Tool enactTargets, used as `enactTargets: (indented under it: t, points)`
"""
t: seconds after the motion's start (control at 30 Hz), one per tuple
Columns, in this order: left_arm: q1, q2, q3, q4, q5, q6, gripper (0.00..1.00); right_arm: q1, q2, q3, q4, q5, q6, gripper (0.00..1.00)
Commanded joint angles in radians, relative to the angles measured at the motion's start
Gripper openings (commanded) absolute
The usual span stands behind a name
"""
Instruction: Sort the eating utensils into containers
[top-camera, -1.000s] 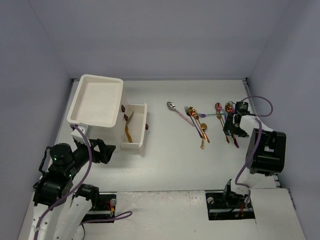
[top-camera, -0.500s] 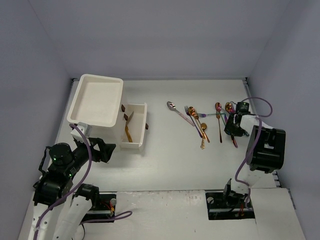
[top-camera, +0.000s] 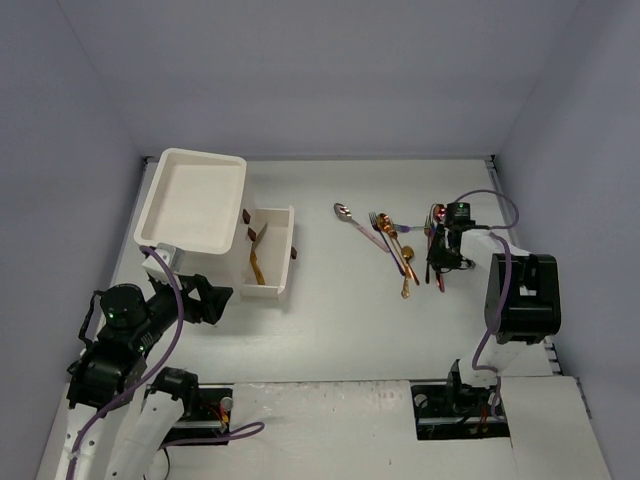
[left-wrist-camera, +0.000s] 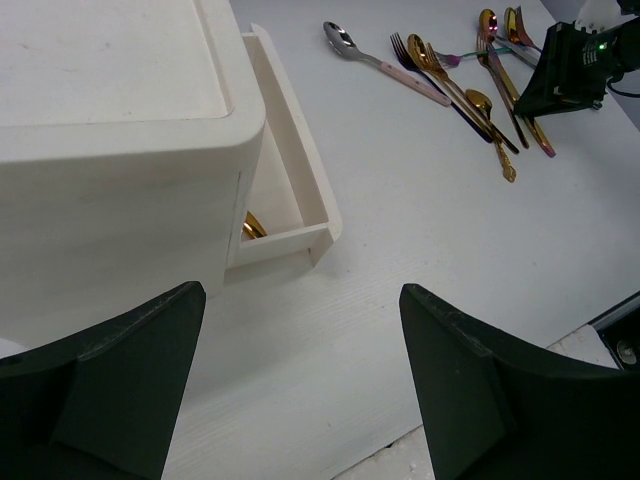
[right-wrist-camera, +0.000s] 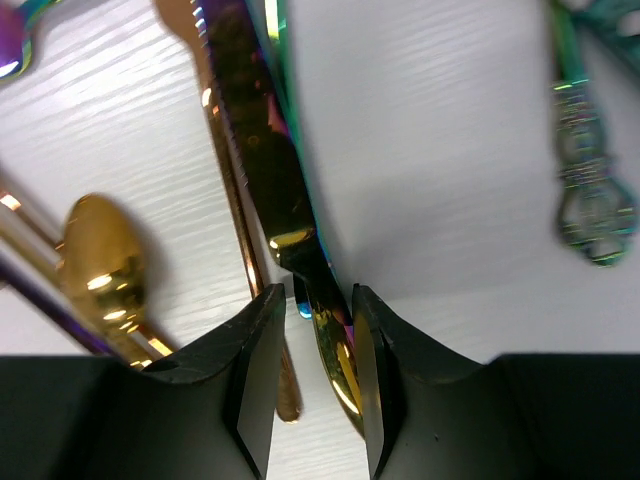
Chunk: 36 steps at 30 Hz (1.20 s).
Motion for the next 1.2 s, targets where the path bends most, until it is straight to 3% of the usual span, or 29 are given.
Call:
enactTargets:
  t: [0.0,0.33,0.63,0.83,0.93,1.17]
  points:
    - [-0.004,0.021,0.015,0.074,0.006,-0.024,0.76,0.081,0.020,0.012,-0.107,-0.001,0.080,0.30]
    - [-0.003,0.019,0.024,0.061,0.014,-0.050,0.76,0.095,0.006,0.002,-0.148,0.104,0.058,0.30]
    - [-0.003,0.015,0.037,0.046,0.021,-0.076,0.76,0.089,0.001,-0.034,-0.191,0.070,0.063,0.18]
    - [-0.003,0.012,0.048,0.038,0.025,-0.092,0.76,0.097,-0.024,-0.113,-0.215,0.026,0.132,0.15]
    - [-0.003,0.011,0.054,0.033,0.025,-0.099,0.76,0.104,-0.062,-0.152,-0.221,0.023,0.155,0.17]
    - [-0.003,0.001,0.062,0.019,0.028,-0.106,0.76,0.145,-0.112,-0.158,-0.263,0.038,0.219,0.39]
